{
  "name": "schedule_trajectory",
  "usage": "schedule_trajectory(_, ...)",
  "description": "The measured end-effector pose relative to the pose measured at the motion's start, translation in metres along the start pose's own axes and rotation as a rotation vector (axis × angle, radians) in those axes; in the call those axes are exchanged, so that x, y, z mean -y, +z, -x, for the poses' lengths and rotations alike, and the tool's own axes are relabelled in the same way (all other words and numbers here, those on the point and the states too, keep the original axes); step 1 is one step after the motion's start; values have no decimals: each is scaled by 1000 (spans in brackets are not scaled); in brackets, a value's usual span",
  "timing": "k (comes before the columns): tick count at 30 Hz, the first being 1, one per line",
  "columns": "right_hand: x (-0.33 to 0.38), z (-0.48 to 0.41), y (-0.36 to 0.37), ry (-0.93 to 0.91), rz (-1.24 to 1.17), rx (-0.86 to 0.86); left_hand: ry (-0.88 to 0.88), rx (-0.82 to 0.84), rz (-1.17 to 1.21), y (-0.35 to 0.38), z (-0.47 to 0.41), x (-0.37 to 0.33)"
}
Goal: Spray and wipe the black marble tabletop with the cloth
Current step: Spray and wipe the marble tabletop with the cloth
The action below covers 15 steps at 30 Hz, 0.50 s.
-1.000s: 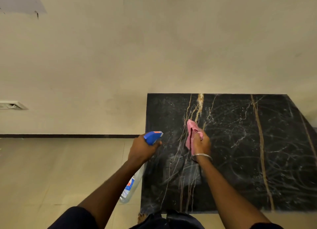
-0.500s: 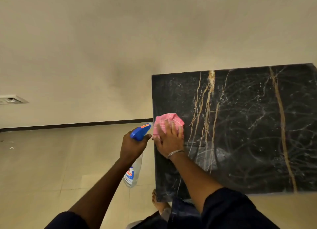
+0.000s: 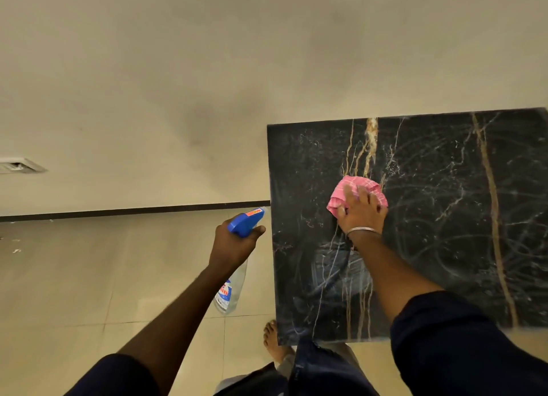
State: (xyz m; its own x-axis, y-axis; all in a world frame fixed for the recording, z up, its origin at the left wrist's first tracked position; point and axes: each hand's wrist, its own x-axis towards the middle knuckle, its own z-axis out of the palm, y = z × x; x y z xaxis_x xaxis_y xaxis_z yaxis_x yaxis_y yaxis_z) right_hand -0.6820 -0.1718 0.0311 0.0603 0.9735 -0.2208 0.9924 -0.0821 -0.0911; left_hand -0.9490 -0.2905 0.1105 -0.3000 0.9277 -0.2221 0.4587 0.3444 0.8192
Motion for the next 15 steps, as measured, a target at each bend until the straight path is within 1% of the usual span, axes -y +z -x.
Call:
schedule_trajectory(2, 16, 7, -2, 43, -21, 11, -6, -8, -19, 1, 2, 2)
schedule_trajectory(3, 27, 13, -1, 29, -27, 18, -11, -10, -24, 2, 3, 4)
schedule_trajectory(7, 77, 47, 13, -208, -3, 54, -24, -13, -33, 4, 4, 11)
schedule_trajectory(9, 91, 60, 19, -334, 30, 86, -16, -26, -36, 4, 5, 14)
schedule_trajectory(12, 71, 61, 22, -519, 97, 113, 0, -30, -34, 7, 7, 15)
schedule_trajectory(13, 57, 59, 20, -538, 100, 101, 2, -32, -33, 8, 7, 15)
schedule_trajectory(14, 41, 57, 19, -510, 88, 86, -1, -34, -31, 10, 8, 15)
schedule_trajectory(15, 25, 56, 18, -444, 68, 66, -8, -33, -29, 11, 8, 15)
